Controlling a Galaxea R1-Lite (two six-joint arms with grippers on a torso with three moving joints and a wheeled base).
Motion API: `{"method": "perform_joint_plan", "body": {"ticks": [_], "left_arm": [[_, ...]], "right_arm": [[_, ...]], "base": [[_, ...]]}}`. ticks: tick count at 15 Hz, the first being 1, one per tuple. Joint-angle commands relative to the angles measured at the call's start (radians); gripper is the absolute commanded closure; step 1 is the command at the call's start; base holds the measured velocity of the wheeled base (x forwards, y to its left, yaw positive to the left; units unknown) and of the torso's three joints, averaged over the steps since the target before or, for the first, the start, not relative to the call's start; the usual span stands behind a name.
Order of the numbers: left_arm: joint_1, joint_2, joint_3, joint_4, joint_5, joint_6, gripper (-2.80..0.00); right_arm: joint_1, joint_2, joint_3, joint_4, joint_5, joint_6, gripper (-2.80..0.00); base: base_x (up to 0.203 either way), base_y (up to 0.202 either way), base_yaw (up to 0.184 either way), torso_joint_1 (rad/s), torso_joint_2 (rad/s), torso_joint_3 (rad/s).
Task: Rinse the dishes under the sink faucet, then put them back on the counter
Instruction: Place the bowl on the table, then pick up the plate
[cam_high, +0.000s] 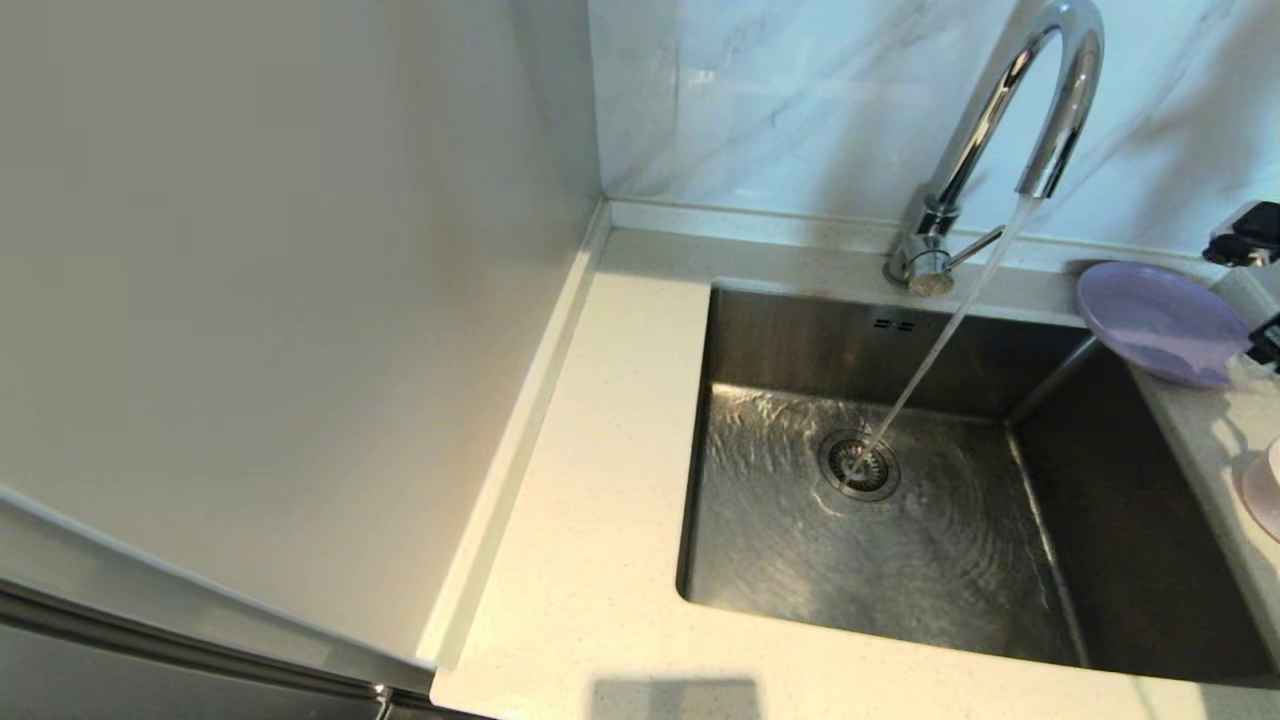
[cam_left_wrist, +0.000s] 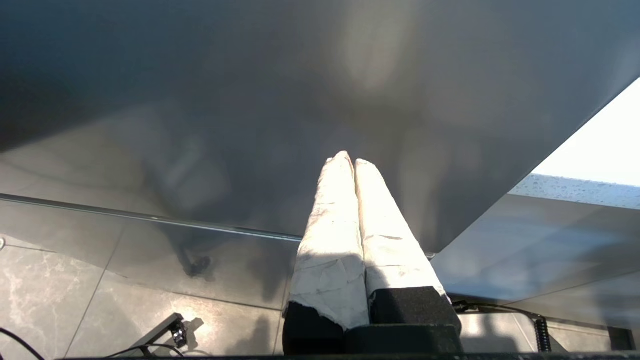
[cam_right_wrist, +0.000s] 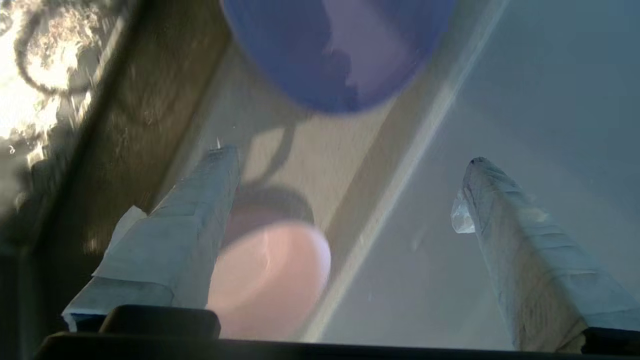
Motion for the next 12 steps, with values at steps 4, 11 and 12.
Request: {"method": "perform_joint_plan", "body": {"ticks": [4, 11, 12], "left_arm": [[0.000, 0.000, 0.000, 0.000, 0.000, 0.000, 0.00], [0.000, 0.000, 0.000, 0.000, 0.000, 0.000, 0.00], [0.000, 0.000, 0.000, 0.000, 0.000, 0.000, 0.00]], "right_arm": [[0.067, 0.122, 0.061, -0.179, 0.038, 0.179, -2.80], [0.117, 0.232, 0.001, -0.237, -0.001, 0.199, -2.80], [0.123, 0.249, -0.014, -0.238, -0.020, 0.200, -2.80]], "base": [[0.000, 0.000, 0.000, 0.000, 0.00, 0.000], [0.000, 0.000, 0.000, 0.000, 0.00, 0.000], [0.000, 0.000, 0.000, 0.000, 0.00, 0.000]]}}
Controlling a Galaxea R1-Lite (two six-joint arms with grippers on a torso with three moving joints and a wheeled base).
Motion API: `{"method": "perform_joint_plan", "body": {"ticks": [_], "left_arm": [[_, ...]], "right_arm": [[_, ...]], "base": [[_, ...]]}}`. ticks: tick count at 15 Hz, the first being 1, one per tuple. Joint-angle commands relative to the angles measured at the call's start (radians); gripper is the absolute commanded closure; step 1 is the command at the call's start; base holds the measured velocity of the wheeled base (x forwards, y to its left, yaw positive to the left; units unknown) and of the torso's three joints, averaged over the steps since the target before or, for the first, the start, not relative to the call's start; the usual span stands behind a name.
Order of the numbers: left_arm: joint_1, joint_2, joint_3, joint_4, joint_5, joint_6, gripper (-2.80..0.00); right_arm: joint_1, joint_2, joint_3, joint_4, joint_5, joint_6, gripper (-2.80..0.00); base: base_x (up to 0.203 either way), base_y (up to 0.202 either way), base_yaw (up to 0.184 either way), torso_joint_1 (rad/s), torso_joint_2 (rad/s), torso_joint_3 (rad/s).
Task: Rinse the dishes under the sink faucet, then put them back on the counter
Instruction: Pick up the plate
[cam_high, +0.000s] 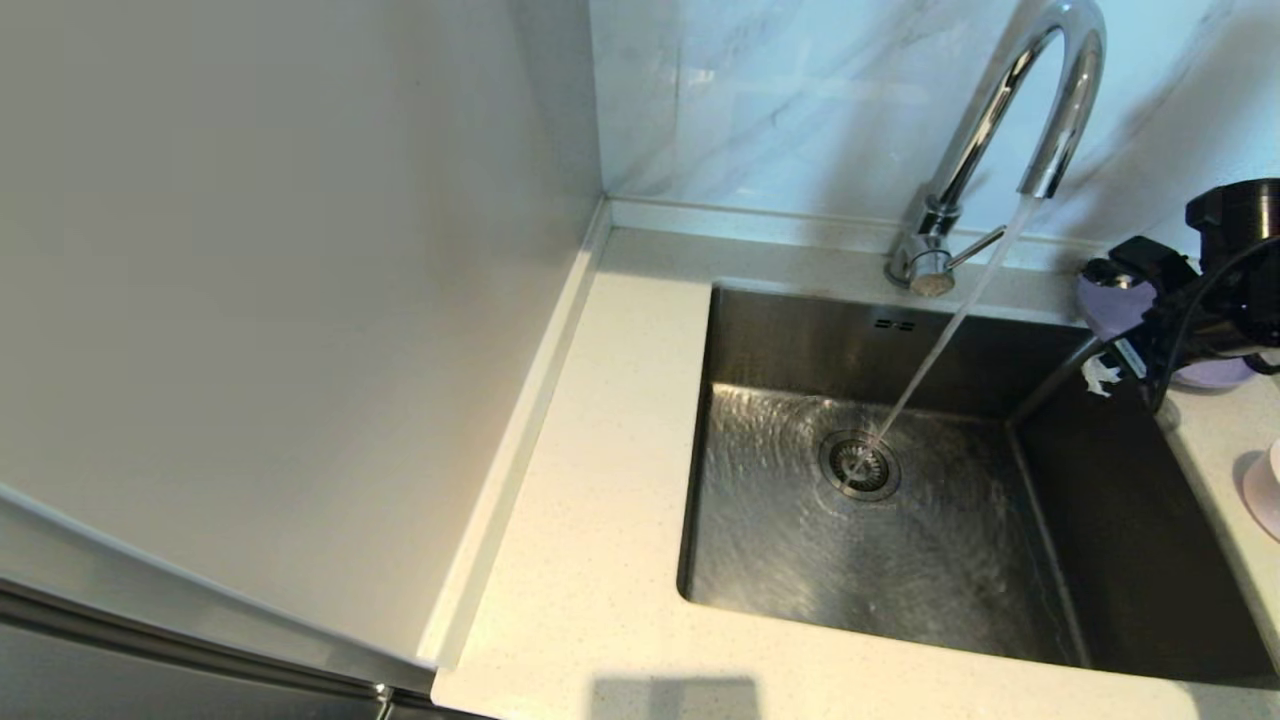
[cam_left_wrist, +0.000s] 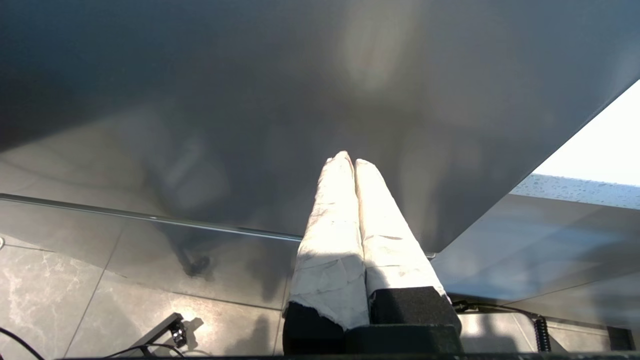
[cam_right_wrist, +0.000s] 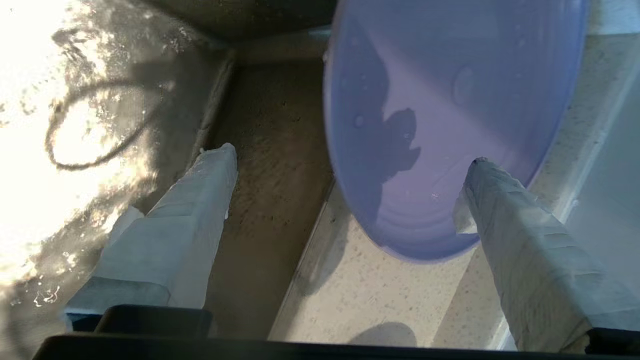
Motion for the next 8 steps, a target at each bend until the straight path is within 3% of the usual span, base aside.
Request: {"method": "perform_joint_plan", "body": {"ticks": [1, 8], "left_arm": [[0.000, 0.000, 0.000, 0.000, 0.000, -0.001, 0.00], [0.000, 0.000, 0.000, 0.000, 0.000, -0.001, 0.00]], "right_arm": [[0.013, 0.053, -0.031, -0.001, -0.029, 0.000, -2.80], [0.015, 0.089, -0.067, -0.026, -0.088, 0.014, -2.80]], "base": [[0.000, 0.000, 0.000, 0.000, 0.00, 0.000], [0.000, 0.000, 0.000, 0.000, 0.00, 0.000]]}}
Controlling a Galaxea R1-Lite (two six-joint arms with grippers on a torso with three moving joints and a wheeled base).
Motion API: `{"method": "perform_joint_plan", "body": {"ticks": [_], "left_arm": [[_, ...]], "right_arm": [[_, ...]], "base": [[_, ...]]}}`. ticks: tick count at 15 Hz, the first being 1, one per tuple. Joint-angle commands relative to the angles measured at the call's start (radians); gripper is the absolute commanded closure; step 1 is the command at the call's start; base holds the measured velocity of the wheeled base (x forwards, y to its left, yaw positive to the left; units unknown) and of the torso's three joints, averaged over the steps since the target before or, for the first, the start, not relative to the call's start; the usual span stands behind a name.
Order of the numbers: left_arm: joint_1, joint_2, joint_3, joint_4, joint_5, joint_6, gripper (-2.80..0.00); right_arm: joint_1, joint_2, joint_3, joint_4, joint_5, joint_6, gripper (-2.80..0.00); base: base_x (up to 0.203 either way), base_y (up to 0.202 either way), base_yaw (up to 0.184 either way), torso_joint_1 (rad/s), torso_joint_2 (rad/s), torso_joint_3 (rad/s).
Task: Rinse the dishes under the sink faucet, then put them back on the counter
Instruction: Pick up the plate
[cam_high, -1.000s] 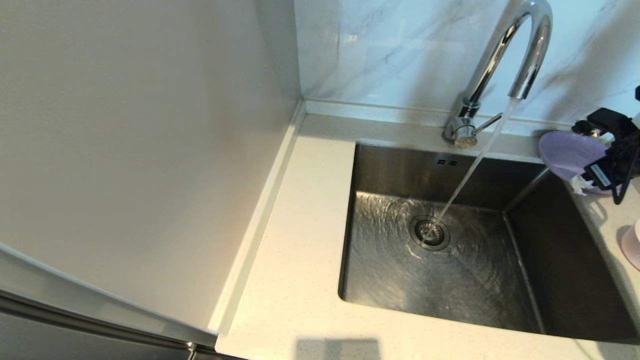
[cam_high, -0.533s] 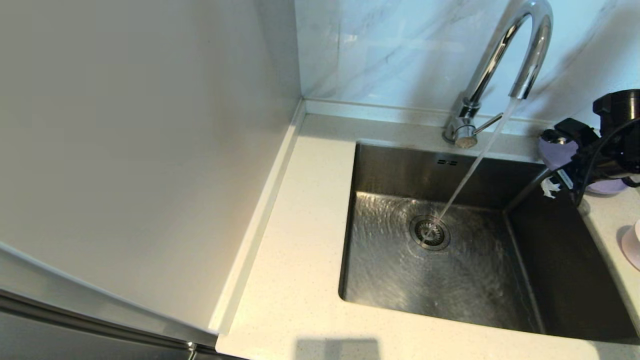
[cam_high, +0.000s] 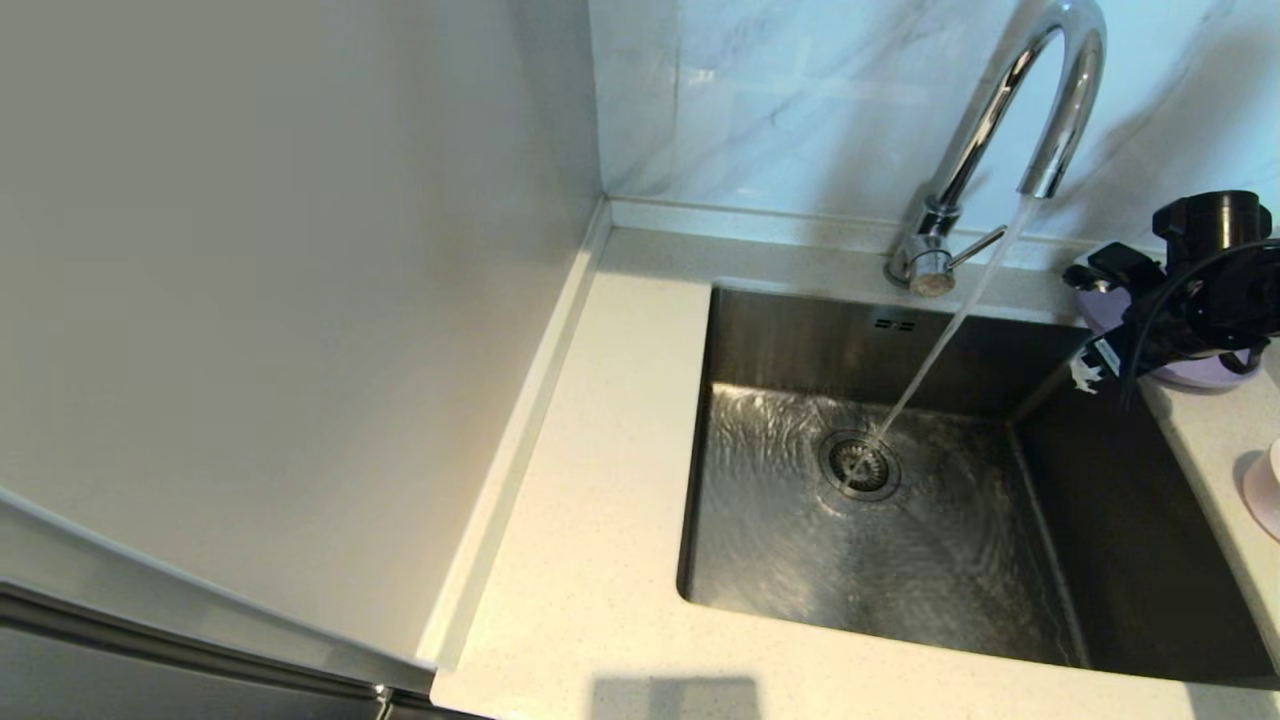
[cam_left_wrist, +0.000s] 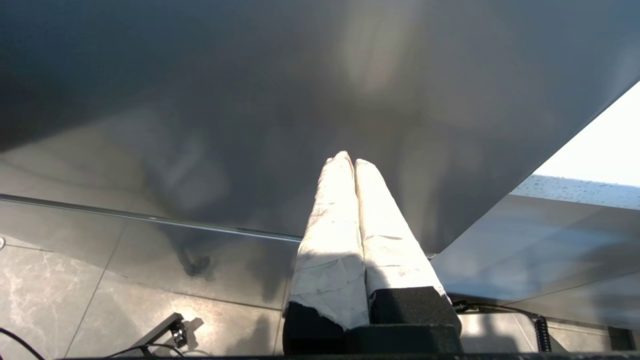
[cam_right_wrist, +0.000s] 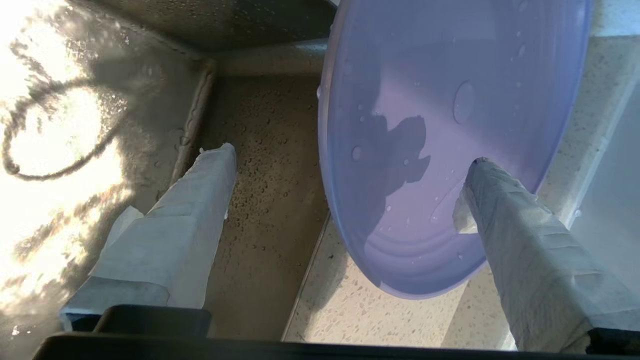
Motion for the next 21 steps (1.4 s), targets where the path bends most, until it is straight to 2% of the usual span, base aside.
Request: {"method": "perform_joint_plan", "body": {"ticks": [1, 6, 18, 19, 20, 21], "left_arm": [[0.000, 0.000, 0.000, 0.000, 0.000, -0.001, 0.00], [0.000, 0.000, 0.000, 0.000, 0.000, -0.001, 0.00], [0.000, 0.000, 0.000, 0.000, 0.000, -0.001, 0.00], [0.000, 0.000, 0.000, 0.000, 0.000, -0.001, 0.00], [0.000, 0.000, 0.000, 0.000, 0.000, -0.001, 0.00], [0.000, 0.000, 0.000, 0.000, 0.000, -0.001, 0.00]], "right_arm": [[-0.001, 0.016, -0.009, 0.002, -0.019, -0.002, -2.80], [-0.001, 0.047, -0.044, 0.002, -0.057, 0.030, -2.80], [0.011, 0.072, -0.099, -0.001, -0.076, 0.032, -2.80], [0.011, 0.072, -0.099, -0.001, -0.076, 0.032, -2.16], [0.011, 0.073, -0.099, -0.001, -0.084, 0.032, 0.00], [0.011, 0.078, -0.102, -0.003, -0.096, 0.032, 0.00]], "base": [[0.000, 0.000, 0.000, 0.000, 0.00, 0.000], [0.000, 0.000, 0.000, 0.000, 0.00, 0.000], [0.000, 0.000, 0.000, 0.000, 0.00, 0.000], [0.000, 0.000, 0.000, 0.000, 0.00, 0.000], [0.000, 0.000, 0.000, 0.000, 0.00, 0.000], [0.000, 0.000, 0.000, 0.000, 0.00, 0.000]]}}
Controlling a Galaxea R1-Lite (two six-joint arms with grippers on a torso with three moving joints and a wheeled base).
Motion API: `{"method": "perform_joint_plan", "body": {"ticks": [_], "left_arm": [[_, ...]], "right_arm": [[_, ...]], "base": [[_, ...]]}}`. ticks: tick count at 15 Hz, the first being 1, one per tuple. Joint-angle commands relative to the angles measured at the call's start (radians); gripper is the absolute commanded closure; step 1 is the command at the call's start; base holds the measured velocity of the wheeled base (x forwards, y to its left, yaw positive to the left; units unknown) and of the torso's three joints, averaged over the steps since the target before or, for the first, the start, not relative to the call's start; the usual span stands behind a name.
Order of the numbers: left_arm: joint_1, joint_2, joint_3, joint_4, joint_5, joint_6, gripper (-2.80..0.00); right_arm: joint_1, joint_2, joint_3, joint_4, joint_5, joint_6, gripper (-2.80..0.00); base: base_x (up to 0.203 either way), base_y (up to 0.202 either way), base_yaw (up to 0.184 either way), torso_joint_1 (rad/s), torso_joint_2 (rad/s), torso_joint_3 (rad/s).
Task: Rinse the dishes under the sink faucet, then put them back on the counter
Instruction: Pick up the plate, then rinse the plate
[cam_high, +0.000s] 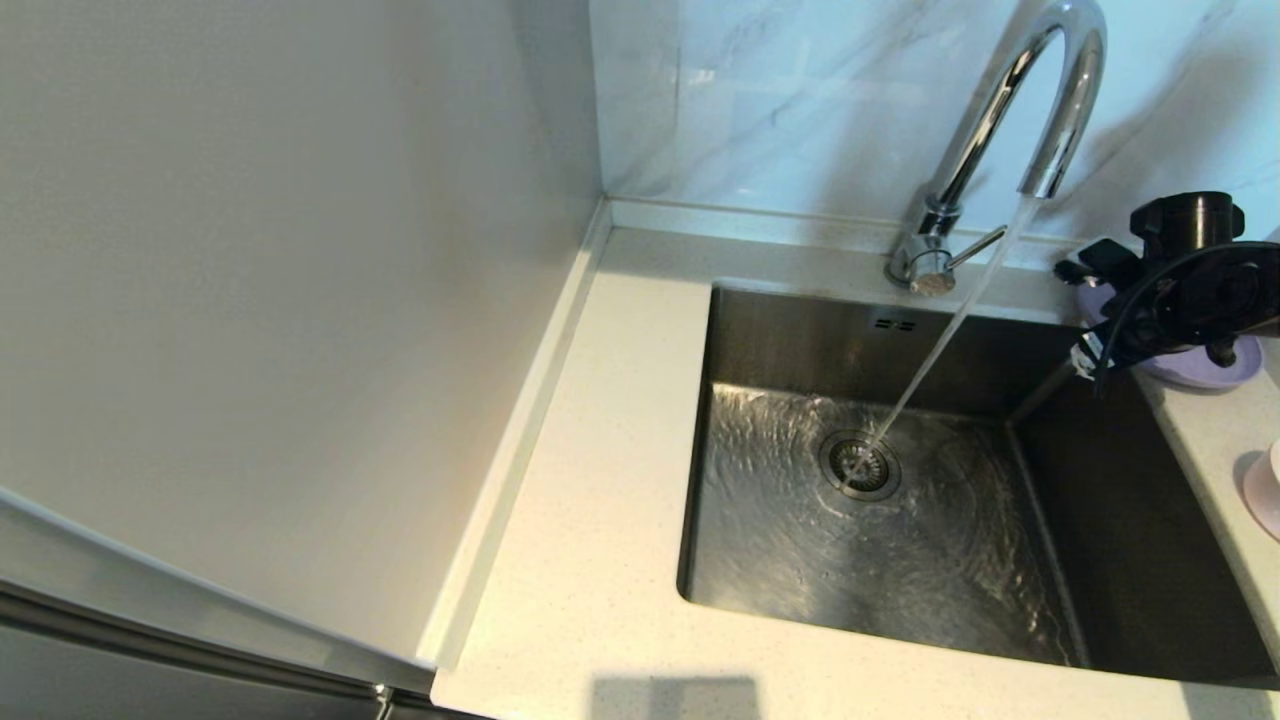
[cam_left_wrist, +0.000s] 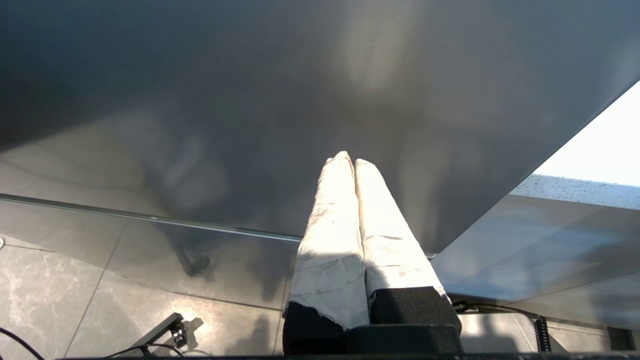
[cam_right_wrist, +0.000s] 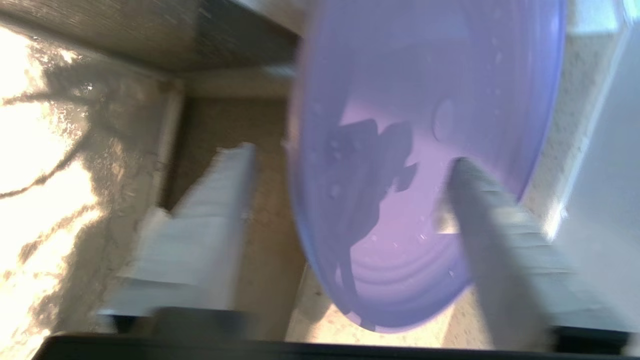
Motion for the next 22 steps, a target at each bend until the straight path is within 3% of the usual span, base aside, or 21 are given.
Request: {"method": "perform_joint_plan", "body": {"ticks": [1, 9, 16, 19, 22], "left_arm": [[0.000, 0.000, 0.000, 0.000, 0.000, -0.001, 0.00], [0.000, 0.000, 0.000, 0.000, 0.000, -0.001, 0.00], [0.000, 0.000, 0.000, 0.000, 0.000, -0.001, 0.00], [0.000, 0.000, 0.000, 0.000, 0.000, -0.001, 0.00], [0.000, 0.000, 0.000, 0.000, 0.000, -0.001, 0.00]], "right_arm": [[0.000, 0.010, -0.013, 0.002, -0.009, -0.004, 0.00], [0.009, 0.004, -0.026, 0.003, -0.024, 0.022, 0.00], [0.013, -0.216, 0.138, 0.009, -0.019, 0.041, 0.00], [0.059, -0.294, 0.191, 0.010, -0.018, 0.192, 0.00], [0.068, -0.388, 0.218, 0.023, -0.002, 0.242, 0.00]], "base": [[0.000, 0.000, 0.000, 0.000, 0.00, 0.000], [0.000, 0.000, 0.000, 0.000, 0.00, 0.000], [0.000, 0.000, 0.000, 0.000, 0.00, 0.000], [0.000, 0.000, 0.000, 0.000, 0.00, 0.000], [0.000, 0.000, 0.000, 0.000, 0.00, 0.000]]}}
